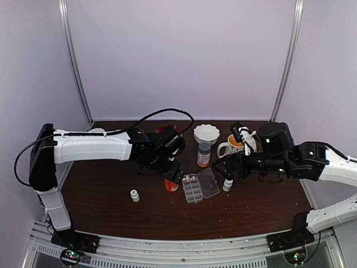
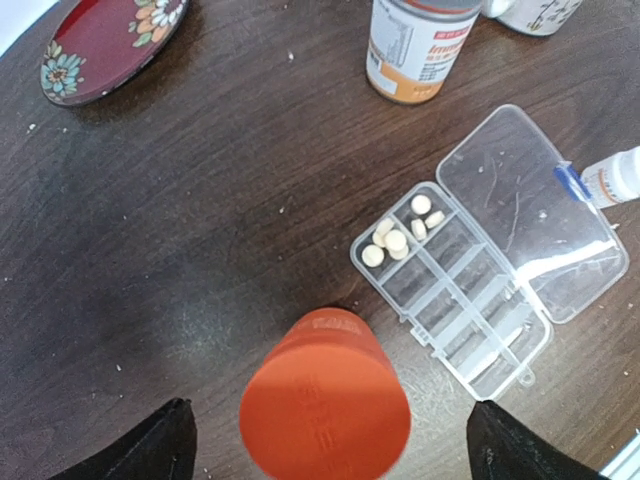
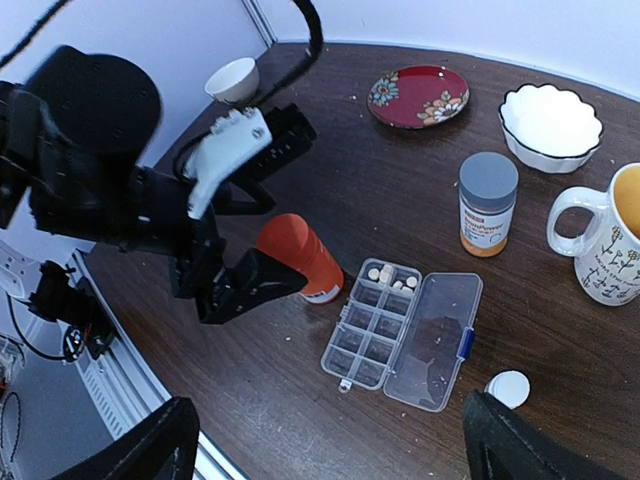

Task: Sort the pills into containers
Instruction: Place the pill bottle at the center of the board, then pick up the pill bottle from the center of the board.

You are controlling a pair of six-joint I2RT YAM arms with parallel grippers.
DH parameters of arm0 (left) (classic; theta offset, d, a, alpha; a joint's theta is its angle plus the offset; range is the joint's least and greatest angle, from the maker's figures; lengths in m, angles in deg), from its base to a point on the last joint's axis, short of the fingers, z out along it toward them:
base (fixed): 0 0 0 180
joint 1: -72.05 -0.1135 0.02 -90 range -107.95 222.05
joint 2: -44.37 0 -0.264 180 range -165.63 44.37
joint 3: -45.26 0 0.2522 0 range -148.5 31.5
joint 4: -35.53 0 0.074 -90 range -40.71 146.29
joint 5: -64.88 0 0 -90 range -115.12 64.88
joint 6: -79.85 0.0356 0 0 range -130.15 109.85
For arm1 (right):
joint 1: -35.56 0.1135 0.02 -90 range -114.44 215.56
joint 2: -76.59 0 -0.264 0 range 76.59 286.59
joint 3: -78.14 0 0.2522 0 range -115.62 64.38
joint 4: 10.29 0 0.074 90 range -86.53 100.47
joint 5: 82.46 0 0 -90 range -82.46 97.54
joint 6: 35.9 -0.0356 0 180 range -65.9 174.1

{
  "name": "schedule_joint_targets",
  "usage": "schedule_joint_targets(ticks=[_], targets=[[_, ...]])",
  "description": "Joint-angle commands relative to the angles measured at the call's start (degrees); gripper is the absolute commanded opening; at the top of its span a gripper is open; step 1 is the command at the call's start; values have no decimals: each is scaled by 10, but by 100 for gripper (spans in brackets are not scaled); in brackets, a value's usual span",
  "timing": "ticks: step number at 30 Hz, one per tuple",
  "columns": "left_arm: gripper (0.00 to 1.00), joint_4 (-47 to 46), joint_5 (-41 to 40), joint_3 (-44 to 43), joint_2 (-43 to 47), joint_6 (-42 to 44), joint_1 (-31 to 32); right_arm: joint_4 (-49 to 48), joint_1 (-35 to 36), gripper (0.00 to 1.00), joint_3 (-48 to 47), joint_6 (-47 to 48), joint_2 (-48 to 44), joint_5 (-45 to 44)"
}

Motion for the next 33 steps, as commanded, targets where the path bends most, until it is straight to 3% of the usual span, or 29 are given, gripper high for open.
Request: schedule_joint_targets(ticks=[1, 10, 20, 27, 33], targets=[[97, -62, -18, 45, 92, -6, 8, 19, 9, 95, -26, 15, 49, -6], [98, -151, -48, 216, 280, -5, -15, 36, 22, 96, -127, 54, 193, -17], [97, -122, -16, 292, 393, 1, -96, 11, 33, 100, -226, 35, 329, -20], [98, -72, 18, 321, 466, -5, -103, 43, 44, 100, -329, 30, 424, -26], [96, -71, 43, 372, 515, -60, -103, 94, 49, 100, -388, 23, 494, -68]])
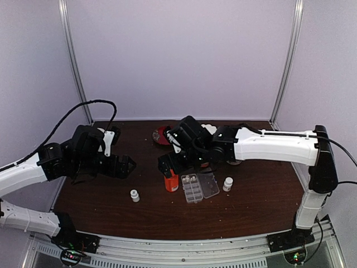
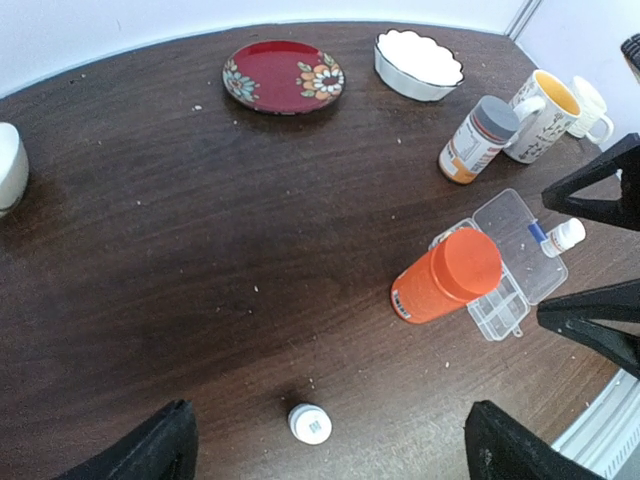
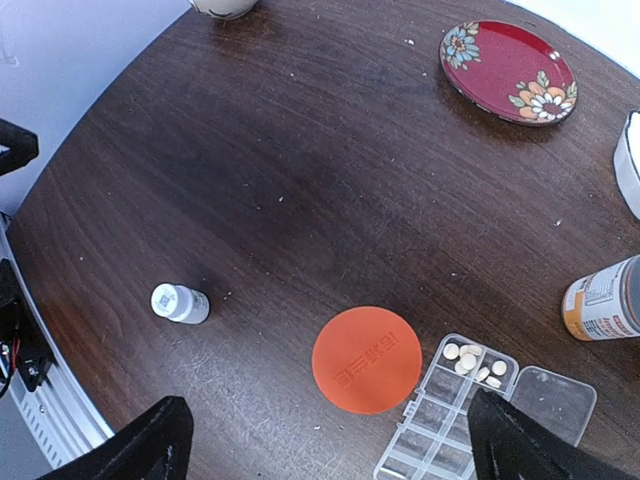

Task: Sort the pills into containers
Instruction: Pick up the pill bottle from the center of the board.

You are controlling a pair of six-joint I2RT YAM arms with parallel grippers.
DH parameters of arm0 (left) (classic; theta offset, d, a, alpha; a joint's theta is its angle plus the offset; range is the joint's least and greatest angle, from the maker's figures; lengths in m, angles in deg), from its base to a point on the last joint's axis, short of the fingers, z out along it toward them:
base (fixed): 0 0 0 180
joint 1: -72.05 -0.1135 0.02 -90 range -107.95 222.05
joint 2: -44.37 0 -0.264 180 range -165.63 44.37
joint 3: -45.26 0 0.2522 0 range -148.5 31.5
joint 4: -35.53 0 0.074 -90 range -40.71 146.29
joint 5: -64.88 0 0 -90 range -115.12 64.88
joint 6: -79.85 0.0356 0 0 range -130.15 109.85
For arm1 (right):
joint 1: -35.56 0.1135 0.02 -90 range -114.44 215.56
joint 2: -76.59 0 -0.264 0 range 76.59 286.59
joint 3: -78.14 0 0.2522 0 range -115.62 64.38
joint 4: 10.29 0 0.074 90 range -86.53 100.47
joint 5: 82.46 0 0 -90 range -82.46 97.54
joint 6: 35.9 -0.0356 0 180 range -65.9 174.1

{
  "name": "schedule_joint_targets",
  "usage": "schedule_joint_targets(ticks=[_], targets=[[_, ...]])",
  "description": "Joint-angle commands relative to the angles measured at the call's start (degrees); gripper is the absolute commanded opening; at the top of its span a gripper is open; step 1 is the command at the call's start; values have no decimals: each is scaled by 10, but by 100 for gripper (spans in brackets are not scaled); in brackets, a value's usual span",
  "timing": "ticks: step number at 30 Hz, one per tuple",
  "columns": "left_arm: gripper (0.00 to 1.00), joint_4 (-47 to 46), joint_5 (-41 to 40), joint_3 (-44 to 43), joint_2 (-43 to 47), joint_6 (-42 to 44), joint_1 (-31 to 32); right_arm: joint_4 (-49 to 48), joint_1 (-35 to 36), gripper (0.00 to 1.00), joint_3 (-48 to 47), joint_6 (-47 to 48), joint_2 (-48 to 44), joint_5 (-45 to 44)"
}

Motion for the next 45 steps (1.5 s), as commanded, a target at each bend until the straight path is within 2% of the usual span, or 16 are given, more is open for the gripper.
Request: schedule_joint_targets(ticks=[1, 4, 8, 13, 20, 27, 31, 34, 40, 41, 42, 45], targets=[[95, -8, 34, 49, 41, -47, -3, 46, 5, 100, -32, -10, 40, -47], [95, -25, 32, 74, 64, -60, -2, 64, 6, 100, -47, -9, 57, -75], [94, -23, 24, 63, 63, -62, -2, 94, 1, 98, -86, 10, 79, -101], [94, -21, 11, 56, 58, -67, -2, 117, -3, 88, -127, 25, 120, -86], [93, -10, 11, 43, 32, -65, -2, 109, -4, 91, -136, 29, 147, -49], [93, -5, 15, 34, 18, -64, -2, 117, -4, 69, -138, 30, 158, -51], [92, -5, 14, 40, 20, -63, -2, 121, -4, 68, -146, 33, 160, -63], [92, -6, 14, 43, 21, -63, -2, 128, -4, 61, -156, 36, 164, -65], [92, -8, 12, 44, 19, -57, -2, 136, -4, 63, -169, 38, 174, -65], [92, -7, 11, 43, 18, -56, -2, 137, -4, 68, -170, 38, 175, -65], [92, -7, 11, 41, 18, -54, -2, 139, -4, 77, -172, 38, 177, -66], [92, -4, 13, 37, 17, -53, -2, 144, -3, 81, -178, 38, 181, -70]])
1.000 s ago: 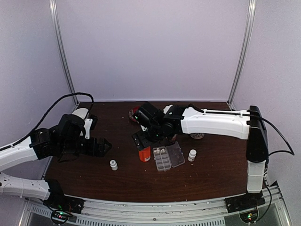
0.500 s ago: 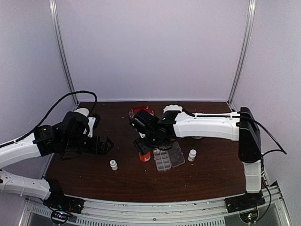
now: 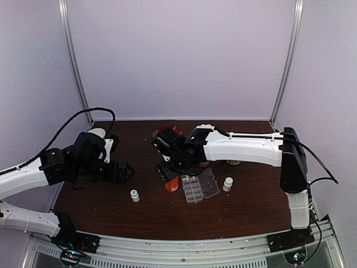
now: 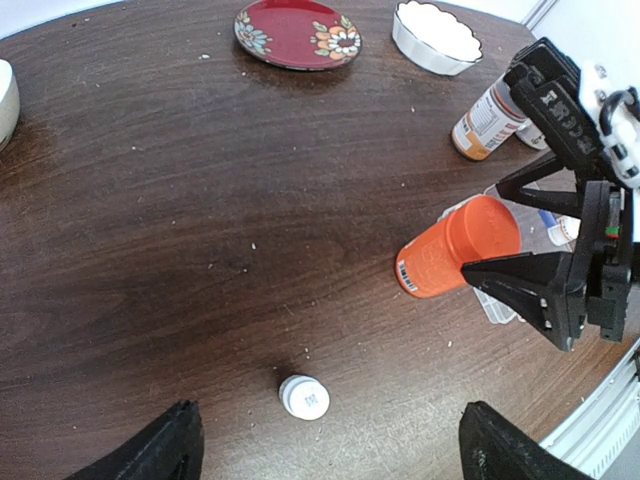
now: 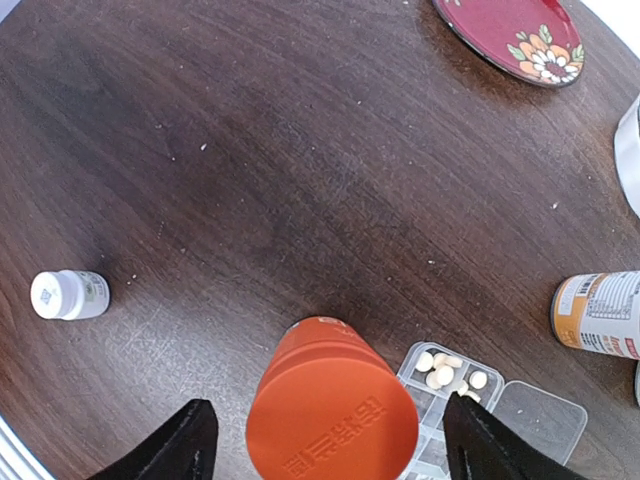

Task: Sort the pills into containers
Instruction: Pick up the pill bottle from the center of the board.

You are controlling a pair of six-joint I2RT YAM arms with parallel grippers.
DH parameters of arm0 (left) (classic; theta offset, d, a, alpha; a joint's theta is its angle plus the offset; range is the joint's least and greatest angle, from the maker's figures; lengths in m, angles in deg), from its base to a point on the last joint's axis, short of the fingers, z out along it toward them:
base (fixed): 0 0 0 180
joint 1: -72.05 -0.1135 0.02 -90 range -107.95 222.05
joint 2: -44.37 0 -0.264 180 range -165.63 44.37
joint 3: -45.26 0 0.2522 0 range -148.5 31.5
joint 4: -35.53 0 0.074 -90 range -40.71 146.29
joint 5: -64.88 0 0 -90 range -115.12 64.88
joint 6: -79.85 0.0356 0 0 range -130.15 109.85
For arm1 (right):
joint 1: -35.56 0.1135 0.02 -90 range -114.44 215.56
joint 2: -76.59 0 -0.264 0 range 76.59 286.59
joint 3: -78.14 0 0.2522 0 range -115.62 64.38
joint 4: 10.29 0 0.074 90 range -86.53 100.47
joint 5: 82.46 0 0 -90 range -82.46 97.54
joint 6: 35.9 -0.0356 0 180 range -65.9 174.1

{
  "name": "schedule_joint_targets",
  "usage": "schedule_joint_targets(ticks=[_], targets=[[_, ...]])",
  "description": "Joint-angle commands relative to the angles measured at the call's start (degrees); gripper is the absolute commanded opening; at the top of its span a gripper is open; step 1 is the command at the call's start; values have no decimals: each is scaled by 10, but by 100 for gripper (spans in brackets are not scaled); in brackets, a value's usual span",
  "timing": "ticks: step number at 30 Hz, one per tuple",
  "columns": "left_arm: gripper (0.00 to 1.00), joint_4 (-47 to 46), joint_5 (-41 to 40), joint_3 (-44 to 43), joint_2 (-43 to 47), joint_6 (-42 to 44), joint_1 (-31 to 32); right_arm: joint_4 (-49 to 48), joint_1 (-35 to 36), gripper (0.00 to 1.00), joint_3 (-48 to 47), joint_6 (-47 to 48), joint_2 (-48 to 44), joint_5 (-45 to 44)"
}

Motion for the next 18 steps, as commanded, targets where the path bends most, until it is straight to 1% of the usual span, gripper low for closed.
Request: schedule_joint_targets(ticks=[1, 3, 6, 11, 13, 14, 15, 17, 18], targets=[[92, -7, -7, -13, -2, 7, -2, 15, -3, 78, -20, 1, 14, -14], [92, -6, -6, -14, -1, 8, -2, 16, -3, 75, -21, 1, 16, -14], [92, -6, -7, -13, 0, 9, -2, 15, -3, 72, -22, 0, 17, -14], [92, -5, -7, -14, -1, 9, -2, 15, -2, 62, -22, 0, 10, -17], [92, -6, -7, -15, -3, 10, -2, 12, -2, 56, -19, 2, 0, -16], [92, -7, -7, -14, -4, 11, -2, 9, -2, 55, -16, 3, -7, -16], [92, -10, -6, -14, -7, 13, -2, 4, -2, 53, -11, 6, -17, -13], [92, -23, -1, -11, -11, 22, -2, -11, -2, 52, 9, 12, -40, -5], [92, -32, 5, -10, -14, 30, -2, -19, -1, 49, 21, 14, -53, -1]])
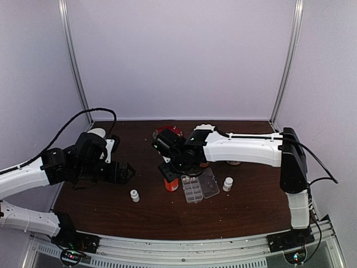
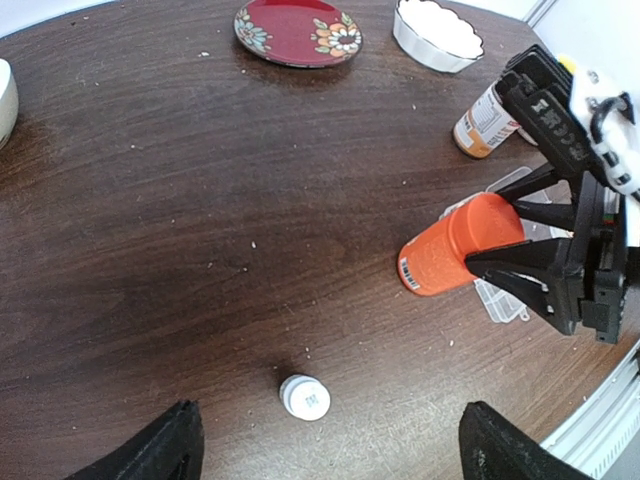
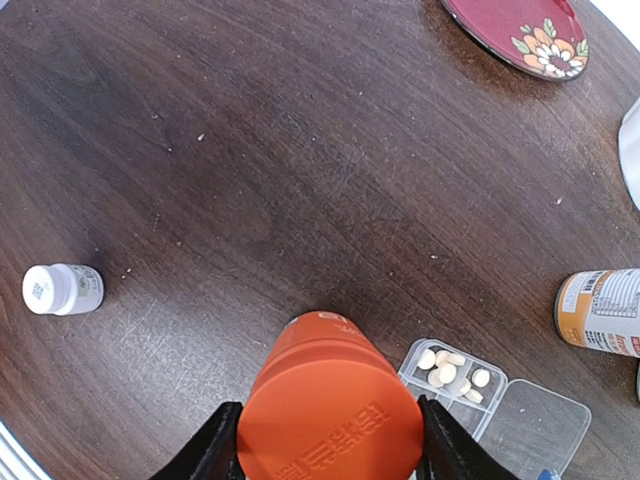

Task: Sort the pills into containers
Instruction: Pick up the pill bottle from the center of the board, then hold the pill bottle.

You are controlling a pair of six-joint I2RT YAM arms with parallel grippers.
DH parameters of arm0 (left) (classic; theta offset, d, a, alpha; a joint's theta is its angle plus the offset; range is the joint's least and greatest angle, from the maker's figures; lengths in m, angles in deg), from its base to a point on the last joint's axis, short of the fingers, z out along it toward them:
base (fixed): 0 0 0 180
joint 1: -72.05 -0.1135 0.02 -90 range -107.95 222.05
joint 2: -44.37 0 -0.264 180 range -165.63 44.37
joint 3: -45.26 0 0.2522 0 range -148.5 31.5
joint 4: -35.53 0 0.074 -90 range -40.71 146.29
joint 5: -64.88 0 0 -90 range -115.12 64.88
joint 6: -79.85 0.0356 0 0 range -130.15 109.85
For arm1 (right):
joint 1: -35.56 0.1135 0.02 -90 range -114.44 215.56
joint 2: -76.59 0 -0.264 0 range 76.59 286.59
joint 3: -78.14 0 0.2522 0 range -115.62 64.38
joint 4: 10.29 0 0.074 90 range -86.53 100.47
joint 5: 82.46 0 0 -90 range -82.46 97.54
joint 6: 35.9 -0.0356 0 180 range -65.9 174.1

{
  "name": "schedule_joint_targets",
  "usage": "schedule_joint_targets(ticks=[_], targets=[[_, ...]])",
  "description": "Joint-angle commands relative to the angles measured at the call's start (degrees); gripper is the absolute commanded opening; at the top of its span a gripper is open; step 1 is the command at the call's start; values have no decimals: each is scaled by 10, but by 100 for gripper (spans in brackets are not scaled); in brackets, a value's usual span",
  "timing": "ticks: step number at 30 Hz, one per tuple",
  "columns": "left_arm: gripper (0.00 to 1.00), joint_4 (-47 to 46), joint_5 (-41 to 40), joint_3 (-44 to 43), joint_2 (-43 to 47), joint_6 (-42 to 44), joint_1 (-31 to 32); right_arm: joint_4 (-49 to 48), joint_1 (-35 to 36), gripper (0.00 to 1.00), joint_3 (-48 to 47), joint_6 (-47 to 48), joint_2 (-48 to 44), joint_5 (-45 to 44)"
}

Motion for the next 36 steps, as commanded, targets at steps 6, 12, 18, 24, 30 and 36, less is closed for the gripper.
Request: schedule_joint_targets(ticks=[6, 12, 18, 24, 30, 36], targets=[[92, -174, 72, 19, -25, 87, -2, -111, -3, 42, 139, 27, -187, 17], [94, -381, 115, 67, -18, 171, 6, -164, -10, 38, 220, 47, -302, 86], [98, -595, 249, 138, -10, 361, 30, -208, -17, 33, 266, 41, -398, 137], [98, -633, 296, 140, -25, 456, 33, -317, -17, 30, 337, 5, -463, 208], [98, -692, 299, 135, -48, 453, 48, -437, -18, 29, 395, -52, -500, 253], [98, -693, 290, 124, -53, 457, 59, -479, -18, 28, 409, -86, -494, 290]])
